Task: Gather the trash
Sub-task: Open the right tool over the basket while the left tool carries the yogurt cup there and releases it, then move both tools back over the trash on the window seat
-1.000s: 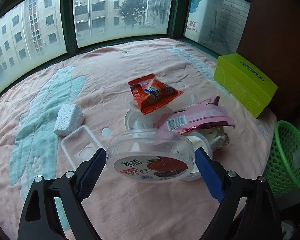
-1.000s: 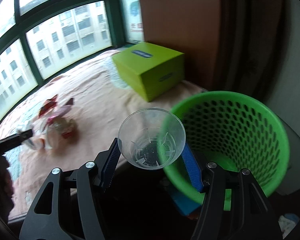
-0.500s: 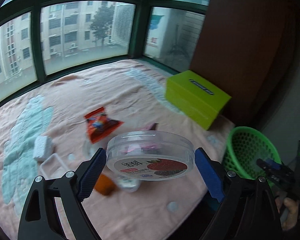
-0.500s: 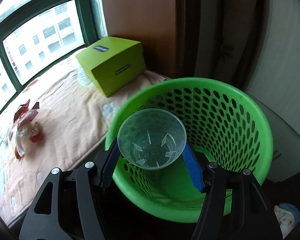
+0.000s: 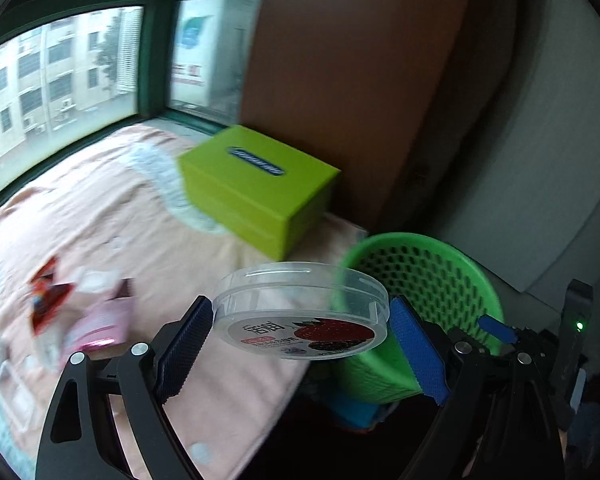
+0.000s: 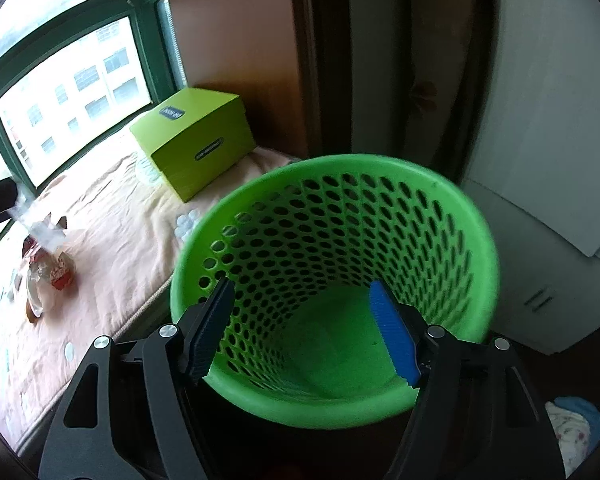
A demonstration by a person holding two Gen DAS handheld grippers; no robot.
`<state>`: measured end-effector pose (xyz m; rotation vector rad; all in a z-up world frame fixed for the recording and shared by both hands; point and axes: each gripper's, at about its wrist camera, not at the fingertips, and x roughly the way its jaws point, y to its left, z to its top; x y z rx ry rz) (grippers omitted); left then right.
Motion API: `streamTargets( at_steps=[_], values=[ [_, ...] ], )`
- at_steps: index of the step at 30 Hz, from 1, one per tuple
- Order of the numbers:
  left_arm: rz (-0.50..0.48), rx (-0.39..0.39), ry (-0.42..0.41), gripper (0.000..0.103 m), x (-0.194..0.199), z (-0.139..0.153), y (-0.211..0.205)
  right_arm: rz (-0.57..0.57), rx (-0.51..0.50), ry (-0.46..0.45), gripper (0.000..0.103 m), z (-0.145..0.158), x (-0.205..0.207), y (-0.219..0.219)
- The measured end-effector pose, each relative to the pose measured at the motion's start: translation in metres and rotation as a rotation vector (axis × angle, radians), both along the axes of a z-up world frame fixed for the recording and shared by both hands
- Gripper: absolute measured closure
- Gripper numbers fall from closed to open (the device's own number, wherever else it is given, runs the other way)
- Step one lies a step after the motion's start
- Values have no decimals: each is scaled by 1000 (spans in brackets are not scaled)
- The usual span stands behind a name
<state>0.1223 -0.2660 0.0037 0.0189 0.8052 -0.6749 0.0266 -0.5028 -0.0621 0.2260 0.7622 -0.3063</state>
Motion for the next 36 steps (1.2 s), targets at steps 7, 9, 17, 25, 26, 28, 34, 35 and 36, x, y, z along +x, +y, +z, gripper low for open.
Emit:
streamTargets(
  at_steps=[7, 9, 17, 25, 26, 28, 34, 35, 36],
  values=[
    [-81, 57, 42, 17, 2, -23, -60, -23, -10, -10, 33, 2, -20, -9],
    [-97, 67, 55, 17, 1, -27, -70, -31, -2, -17, 33, 3, -26, -12],
    [-146, 108, 92, 16, -3, -49, -108, -60, 17, -38, 33, 2, -46, -25],
    [-174, 123, 112, 16, -8, -61, -124, -78, 26, -36, 33, -1, -57, -29],
    [-178, 125, 114, 16, -8, -62, -125, -78, 26, -35, 33, -2, -57, -29],
    [-182, 127, 120, 16, -9, -63, -127, -78, 28, -35, 33, -2, -57, -29],
    [-193, 105, 125, 13, -11, -62, -124, -73, 28, -40, 33, 0, -56, -26],
    [-192, 106, 121, 13, -12, -61, -124, -72, 27, -41, 33, 0, -56, -26],
    [-191, 108, 116, 13, -13, -61, -123, -71, 28, -43, 33, 1, -56, -25]
  ],
)
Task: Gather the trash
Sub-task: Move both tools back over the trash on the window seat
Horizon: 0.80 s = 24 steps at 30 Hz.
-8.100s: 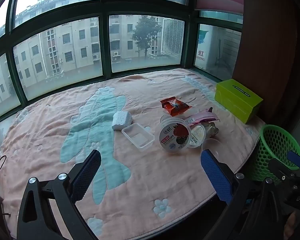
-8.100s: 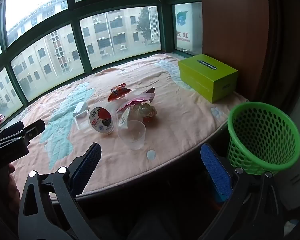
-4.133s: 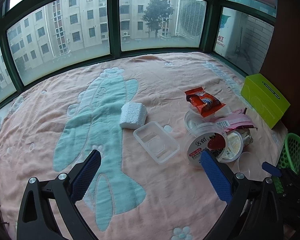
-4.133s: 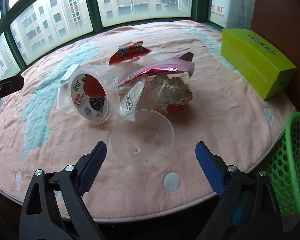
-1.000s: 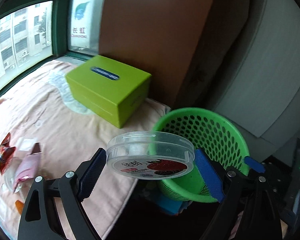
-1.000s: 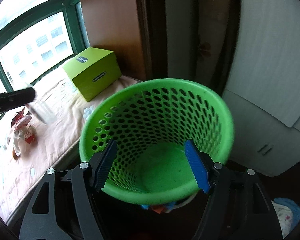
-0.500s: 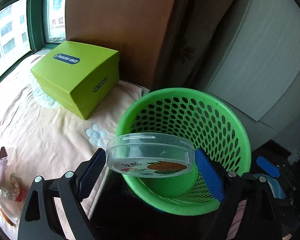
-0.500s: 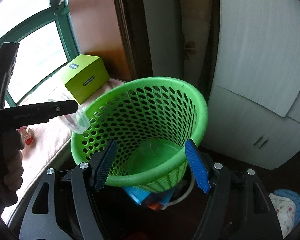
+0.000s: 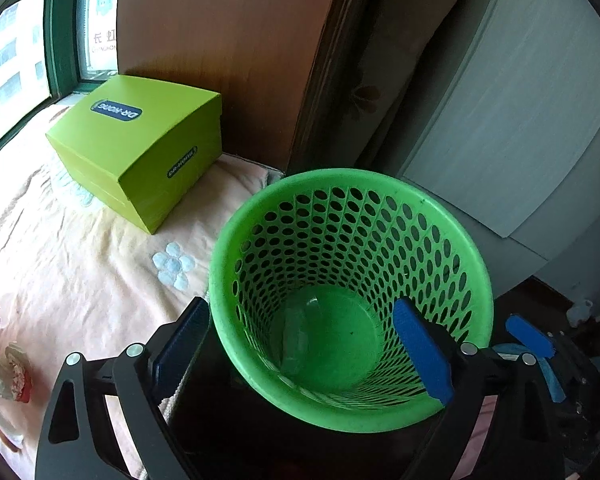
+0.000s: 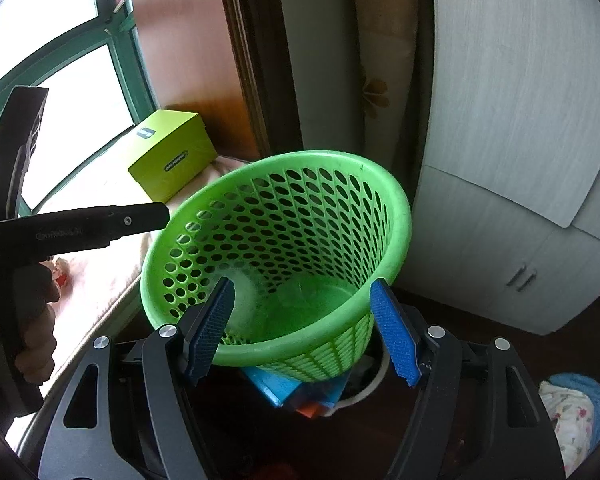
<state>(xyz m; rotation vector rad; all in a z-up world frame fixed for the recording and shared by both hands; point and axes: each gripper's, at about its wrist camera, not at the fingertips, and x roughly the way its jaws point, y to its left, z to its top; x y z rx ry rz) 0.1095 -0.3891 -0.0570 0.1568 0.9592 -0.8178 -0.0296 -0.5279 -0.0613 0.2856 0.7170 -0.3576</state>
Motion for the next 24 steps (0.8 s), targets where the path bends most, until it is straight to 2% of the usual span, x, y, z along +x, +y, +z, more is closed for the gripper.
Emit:
streamTargets(
  at_steps=[11, 18, 24],
  values=[
    [53, -22, -39, 13, -3, 19, 35, 41, -6, -16, 33, 8, 5, 19],
    [149, -9, -65, 13, 1, 27, 83, 101, -9, -25, 33, 13, 17, 46],
    [268, 18, -83, 13, 6, 28, 139, 170, -11, -24, 33, 16, 33, 76]
  ],
)
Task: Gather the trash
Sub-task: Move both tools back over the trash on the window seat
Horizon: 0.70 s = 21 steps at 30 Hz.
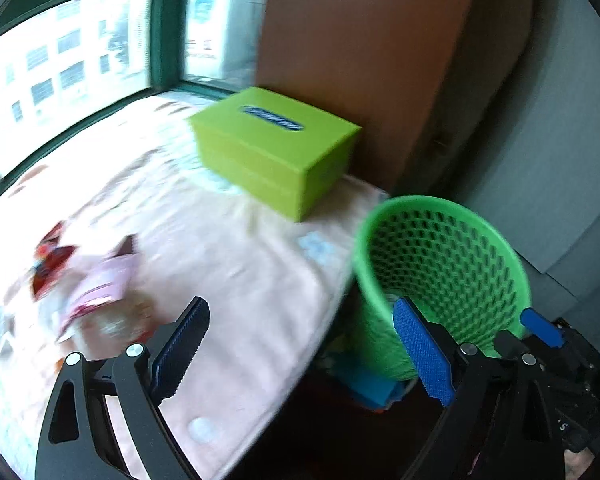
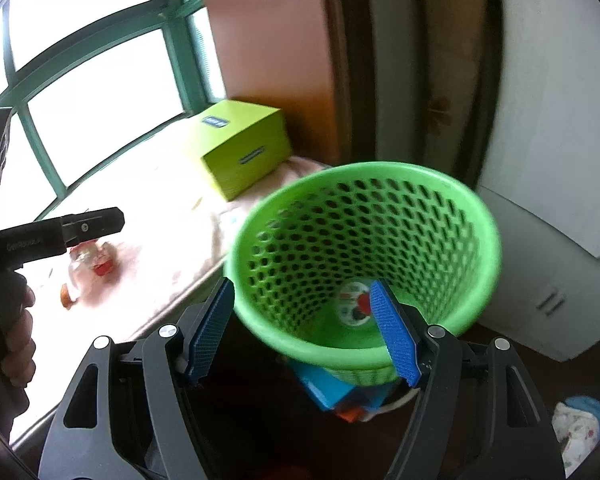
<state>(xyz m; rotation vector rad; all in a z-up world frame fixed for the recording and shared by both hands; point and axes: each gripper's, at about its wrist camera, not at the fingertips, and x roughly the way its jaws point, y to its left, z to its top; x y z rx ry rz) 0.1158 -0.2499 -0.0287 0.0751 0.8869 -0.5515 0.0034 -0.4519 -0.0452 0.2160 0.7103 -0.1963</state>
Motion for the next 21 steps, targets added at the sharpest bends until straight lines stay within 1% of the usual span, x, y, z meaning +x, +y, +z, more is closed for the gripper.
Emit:
streamTargets(
  at_steps=[3, 9, 13, 18, 21],
  values=[
    [68, 5, 2, 13, 6, 0, 29, 36, 5, -3, 33, 0, 7, 16],
    [207, 38, 9, 13, 12, -9, 89, 117, 1, -3, 33, 2, 21, 51],
    [337, 61, 41, 13, 22, -19, 135, 164, 2, -5, 33, 1, 29, 72],
    [515, 110, 73, 13, 35, -33, 192, 223, 3, -3, 33, -1, 39, 97],
    [590, 119, 102, 13, 42, -41, 218, 253, 5, 3, 33, -2, 45, 109]
  ],
)
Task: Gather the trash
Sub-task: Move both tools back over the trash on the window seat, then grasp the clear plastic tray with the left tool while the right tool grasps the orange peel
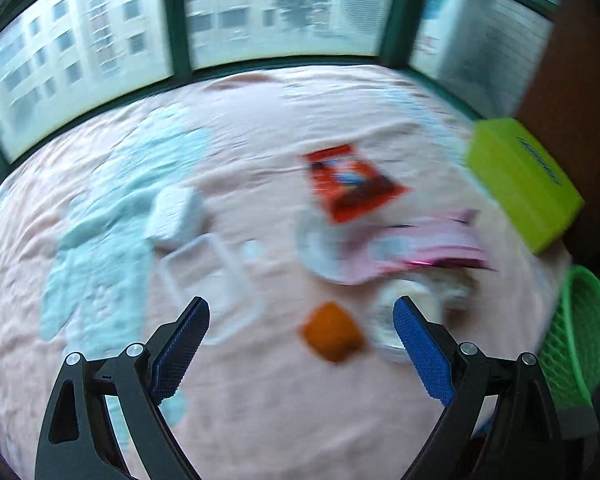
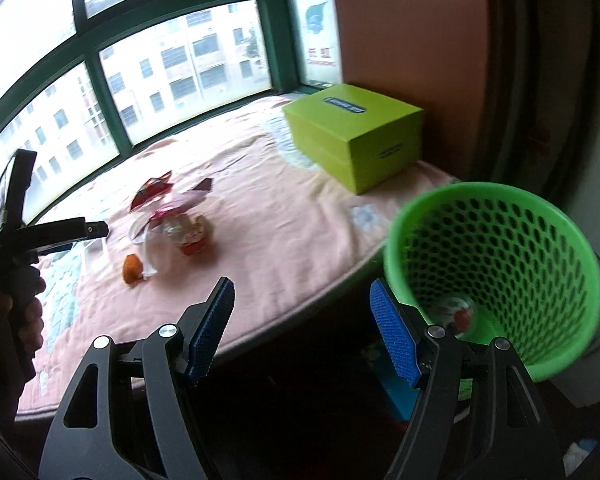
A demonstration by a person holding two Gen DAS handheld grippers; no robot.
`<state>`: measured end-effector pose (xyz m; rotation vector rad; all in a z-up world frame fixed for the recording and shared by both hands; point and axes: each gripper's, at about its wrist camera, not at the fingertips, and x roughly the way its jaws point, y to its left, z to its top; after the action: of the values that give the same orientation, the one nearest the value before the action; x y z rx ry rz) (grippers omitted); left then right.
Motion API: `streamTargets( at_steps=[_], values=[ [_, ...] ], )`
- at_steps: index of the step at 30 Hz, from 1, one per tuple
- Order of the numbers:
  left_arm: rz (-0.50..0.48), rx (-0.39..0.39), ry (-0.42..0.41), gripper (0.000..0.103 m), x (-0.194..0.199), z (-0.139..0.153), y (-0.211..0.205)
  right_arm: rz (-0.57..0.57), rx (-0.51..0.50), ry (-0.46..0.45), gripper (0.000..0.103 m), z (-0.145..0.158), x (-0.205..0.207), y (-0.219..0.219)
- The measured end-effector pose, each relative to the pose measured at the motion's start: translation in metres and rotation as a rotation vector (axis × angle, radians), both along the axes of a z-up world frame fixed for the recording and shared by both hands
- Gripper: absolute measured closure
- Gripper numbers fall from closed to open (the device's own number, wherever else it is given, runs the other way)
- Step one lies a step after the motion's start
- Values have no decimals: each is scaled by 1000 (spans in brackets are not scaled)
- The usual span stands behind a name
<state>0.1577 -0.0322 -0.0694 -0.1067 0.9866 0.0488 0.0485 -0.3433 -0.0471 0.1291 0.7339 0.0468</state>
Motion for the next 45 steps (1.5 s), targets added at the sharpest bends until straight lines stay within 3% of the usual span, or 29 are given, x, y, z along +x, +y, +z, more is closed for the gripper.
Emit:
streamTargets(
  at_steps=[5, 12, 24, 35, 45],
  values=[
    [126, -16, 62, 12, 18, -20, 37, 49, -7, 5, 33, -2, 8, 20],
    [208, -67, 111, 12, 34, -41, 65, 105, -19, 28, 33, -9, 18, 41],
    [221, -58, 148, 14, 51, -56, 66, 189, -26, 53, 33, -18, 33, 73],
    [217, -77, 175, 39, 53, -65, 67, 231, -26, 61, 33, -22, 41, 90],
    [178, -83, 118, 45, 41, -43, 63, 294, -23, 68, 33, -26, 49, 109]
  ],
)
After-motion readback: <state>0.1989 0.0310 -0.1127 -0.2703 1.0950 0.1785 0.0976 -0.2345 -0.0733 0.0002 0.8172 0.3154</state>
